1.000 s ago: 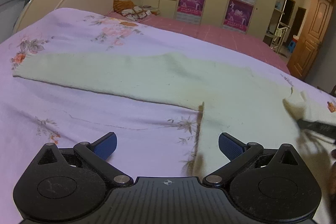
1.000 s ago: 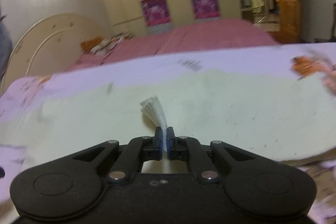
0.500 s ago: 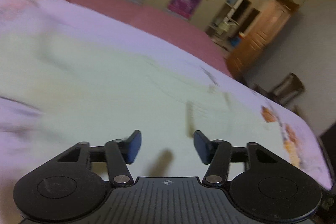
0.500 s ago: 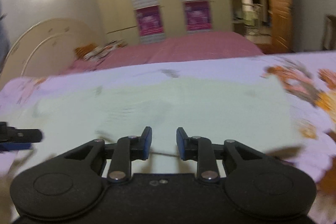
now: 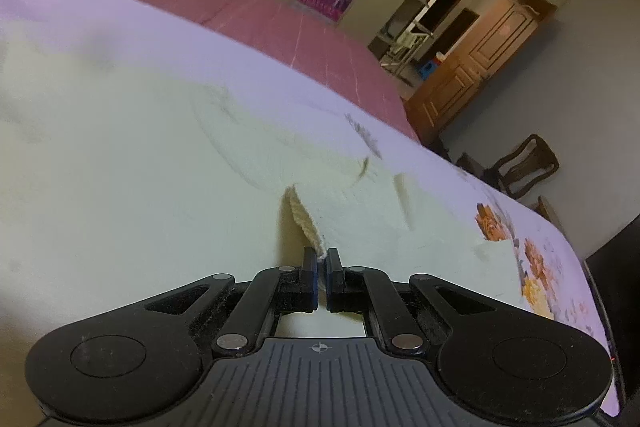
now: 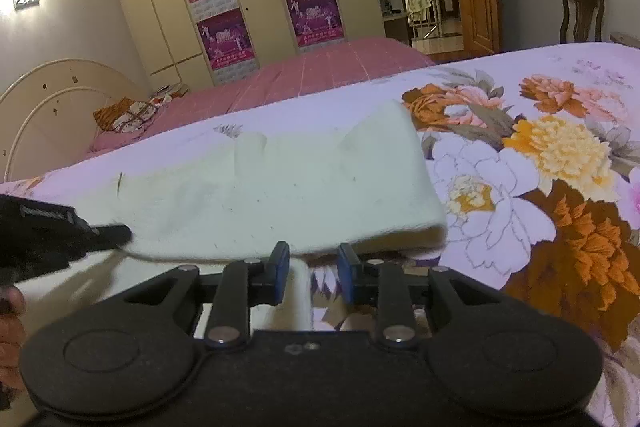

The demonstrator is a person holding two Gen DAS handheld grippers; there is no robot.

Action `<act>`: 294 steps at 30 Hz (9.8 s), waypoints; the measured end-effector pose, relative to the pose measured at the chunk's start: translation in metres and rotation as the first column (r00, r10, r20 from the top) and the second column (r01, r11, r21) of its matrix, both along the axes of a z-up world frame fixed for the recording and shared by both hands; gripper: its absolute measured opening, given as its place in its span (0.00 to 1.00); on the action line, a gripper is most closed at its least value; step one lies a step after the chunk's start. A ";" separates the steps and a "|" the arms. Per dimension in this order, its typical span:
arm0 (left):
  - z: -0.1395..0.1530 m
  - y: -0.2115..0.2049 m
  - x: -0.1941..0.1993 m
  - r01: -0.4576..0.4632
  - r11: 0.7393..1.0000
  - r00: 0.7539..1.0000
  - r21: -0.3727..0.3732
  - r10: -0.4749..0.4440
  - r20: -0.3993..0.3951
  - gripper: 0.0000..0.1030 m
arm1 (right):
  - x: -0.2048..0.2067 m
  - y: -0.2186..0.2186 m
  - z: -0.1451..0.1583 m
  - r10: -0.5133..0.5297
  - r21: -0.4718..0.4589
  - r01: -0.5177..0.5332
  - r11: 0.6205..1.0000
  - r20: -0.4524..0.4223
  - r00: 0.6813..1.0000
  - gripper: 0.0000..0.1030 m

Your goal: Fold small clothes

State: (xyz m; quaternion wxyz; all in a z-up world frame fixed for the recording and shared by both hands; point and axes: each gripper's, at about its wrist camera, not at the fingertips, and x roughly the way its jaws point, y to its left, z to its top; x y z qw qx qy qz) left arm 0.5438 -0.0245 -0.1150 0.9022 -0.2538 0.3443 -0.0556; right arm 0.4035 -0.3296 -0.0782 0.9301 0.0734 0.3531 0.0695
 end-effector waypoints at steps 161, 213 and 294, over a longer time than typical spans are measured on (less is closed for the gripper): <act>-0.052 0.464 -0.189 -0.694 0.689 0.695 -0.208 0.717 0.056 0.03 | 0.042 0.178 0.002 0.158 -0.221 -0.168 0.961 -0.062 0.986 0.33; 0.054 0.142 -0.181 -0.182 0.916 0.983 0.359 0.158 0.095 0.57 | 0.051 0.103 -0.018 0.121 0.220 -0.090 0.971 -0.135 0.983 0.39; 0.079 0.087 -0.077 -0.075 0.878 0.979 0.472 -0.025 0.203 0.66 | 0.039 0.091 0.003 0.084 -0.070 -0.082 0.994 0.023 0.996 0.26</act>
